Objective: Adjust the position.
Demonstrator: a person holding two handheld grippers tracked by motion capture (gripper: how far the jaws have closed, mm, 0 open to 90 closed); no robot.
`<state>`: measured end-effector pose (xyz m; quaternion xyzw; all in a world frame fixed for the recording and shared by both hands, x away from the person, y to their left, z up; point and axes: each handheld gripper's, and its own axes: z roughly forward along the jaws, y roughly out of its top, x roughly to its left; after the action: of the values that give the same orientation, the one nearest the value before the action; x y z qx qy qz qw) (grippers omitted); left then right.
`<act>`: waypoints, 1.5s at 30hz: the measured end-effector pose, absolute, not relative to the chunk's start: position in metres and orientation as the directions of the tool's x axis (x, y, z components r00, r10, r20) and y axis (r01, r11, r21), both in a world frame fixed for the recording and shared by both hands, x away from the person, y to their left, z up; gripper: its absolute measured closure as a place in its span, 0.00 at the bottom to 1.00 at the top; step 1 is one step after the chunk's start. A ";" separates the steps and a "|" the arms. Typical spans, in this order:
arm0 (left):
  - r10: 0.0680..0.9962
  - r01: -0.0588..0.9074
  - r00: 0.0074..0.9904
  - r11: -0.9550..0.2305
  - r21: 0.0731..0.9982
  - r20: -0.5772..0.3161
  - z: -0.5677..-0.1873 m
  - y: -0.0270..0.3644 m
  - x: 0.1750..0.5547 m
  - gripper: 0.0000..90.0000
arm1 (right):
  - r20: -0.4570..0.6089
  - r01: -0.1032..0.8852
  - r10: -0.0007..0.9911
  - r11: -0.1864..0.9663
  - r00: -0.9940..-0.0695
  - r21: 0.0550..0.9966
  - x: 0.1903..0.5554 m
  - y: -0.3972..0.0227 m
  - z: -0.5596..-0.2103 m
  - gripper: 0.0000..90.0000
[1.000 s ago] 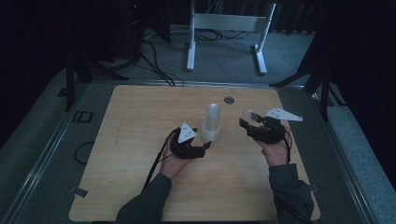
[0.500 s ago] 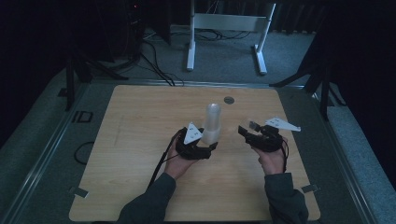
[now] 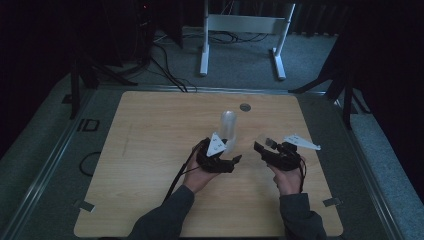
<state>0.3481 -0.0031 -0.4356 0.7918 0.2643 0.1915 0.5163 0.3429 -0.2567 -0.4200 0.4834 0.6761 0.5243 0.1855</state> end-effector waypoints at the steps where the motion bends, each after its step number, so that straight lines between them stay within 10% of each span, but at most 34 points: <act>1: 0.612 0.219 0.790 -0.334 0.917 0.034 -0.435 -0.005 0.348 0.28 | 0.259 0.464 0.847 -0.017 -0.464 0.886 0.343 -0.256 -0.421 0.46; 45: 0.516 0.227 0.856 -0.404 0.886 0.016 -0.441 -0.042 0.354 0.30 | 0.423 0.489 0.802 -0.191 -0.423 0.851 0.331 -0.266 -0.434 0.46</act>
<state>0.3543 -0.0419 -0.4415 0.8253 0.2251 0.1455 0.4971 0.3307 -0.2656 -0.4337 0.5195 0.6211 0.5705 0.1370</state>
